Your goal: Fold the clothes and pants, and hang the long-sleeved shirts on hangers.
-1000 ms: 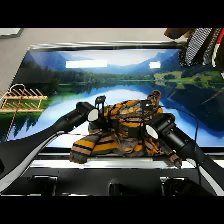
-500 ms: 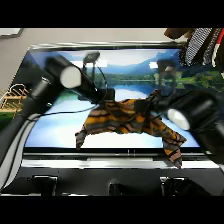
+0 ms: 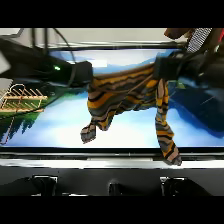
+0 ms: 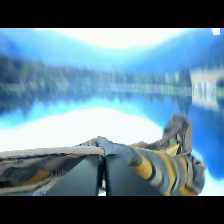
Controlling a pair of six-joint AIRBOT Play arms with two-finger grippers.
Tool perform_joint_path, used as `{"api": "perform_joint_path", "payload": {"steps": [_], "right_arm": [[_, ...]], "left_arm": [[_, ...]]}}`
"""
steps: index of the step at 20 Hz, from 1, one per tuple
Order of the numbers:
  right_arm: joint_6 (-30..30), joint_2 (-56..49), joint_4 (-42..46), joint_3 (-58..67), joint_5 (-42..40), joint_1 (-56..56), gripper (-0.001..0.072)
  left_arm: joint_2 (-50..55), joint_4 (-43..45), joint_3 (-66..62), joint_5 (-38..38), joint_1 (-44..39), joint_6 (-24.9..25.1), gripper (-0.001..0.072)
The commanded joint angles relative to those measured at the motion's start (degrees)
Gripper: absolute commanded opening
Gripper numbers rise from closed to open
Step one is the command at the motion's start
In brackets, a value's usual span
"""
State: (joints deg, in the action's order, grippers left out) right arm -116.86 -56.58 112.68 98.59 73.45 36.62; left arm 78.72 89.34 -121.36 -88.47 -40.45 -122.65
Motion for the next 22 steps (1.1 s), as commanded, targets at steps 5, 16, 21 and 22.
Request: {"api": "perform_joint_path", "payload": {"steps": [5,16,21,22], "right_arm": [[5.22,0.04,-3.82,12.15,0.22,0.0,0.0037],[6.49,-2.25,-5.66,0.63,20.2,0.0,0.0036],[-9.16,8.87,-8.68,-29.77,10.82,0.0,0.0037],[-12.31,10.47,-11.96,-33.79,9.88,0.0,0.0036]], "left_arm": [[-7.06,-1.7,2.25,7.17,-0.02,-3.34,0.0027],[-5.27,0.35,17.59,4.09,0.0,-3.67,0.0027],[-5.27,0.5,31.32,6.99,-0.72,-4.13,0.0027],[-5.25,0.24,33.68,8.09,-1.22,-4.79,0.0027]]}}
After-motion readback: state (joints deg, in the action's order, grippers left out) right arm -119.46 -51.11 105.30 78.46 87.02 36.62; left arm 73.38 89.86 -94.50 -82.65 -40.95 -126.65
